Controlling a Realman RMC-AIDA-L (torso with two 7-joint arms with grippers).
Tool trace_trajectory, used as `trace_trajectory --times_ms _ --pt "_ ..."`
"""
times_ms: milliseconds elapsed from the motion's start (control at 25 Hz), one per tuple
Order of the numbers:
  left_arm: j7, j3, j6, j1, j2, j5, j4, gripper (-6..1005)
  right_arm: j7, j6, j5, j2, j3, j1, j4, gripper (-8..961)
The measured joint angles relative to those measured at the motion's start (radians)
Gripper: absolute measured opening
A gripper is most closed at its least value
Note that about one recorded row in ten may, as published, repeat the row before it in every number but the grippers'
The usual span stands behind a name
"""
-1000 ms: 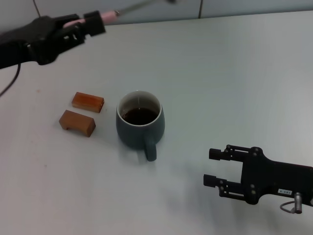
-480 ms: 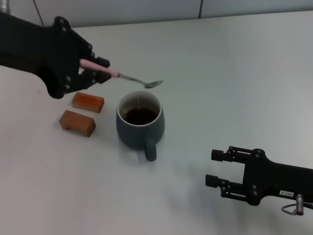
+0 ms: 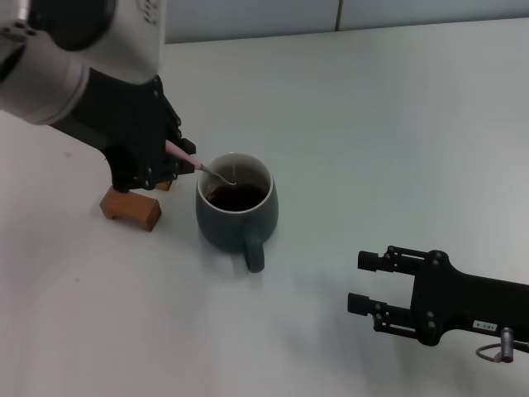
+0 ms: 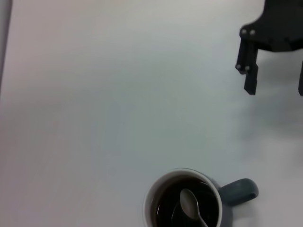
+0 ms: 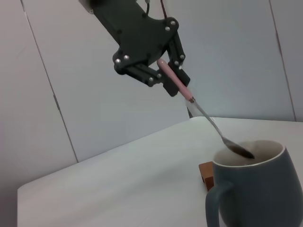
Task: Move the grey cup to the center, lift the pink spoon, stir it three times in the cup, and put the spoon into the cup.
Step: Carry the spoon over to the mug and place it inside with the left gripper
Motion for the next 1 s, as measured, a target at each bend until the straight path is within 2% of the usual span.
trace_trajectory --times_ms 360,760,1000 --pt "-0.019 0.166 -0.088 -0.044 -0.003 0.098 -0.079 135 0.006 0.000 -0.001 0.000 0.000 -0.003 0.002 653" --pt "-0.026 0.234 -0.146 -0.102 -0.004 0.180 -0.182 134 0.006 0.000 -0.004 0.002 0.000 -0.010 0.012 653" --pt "-0.035 0.238 -0.093 -0.130 -0.003 0.190 -0.206 134 0.006 0.000 -0.005 0.002 0.000 -0.011 0.012 653"
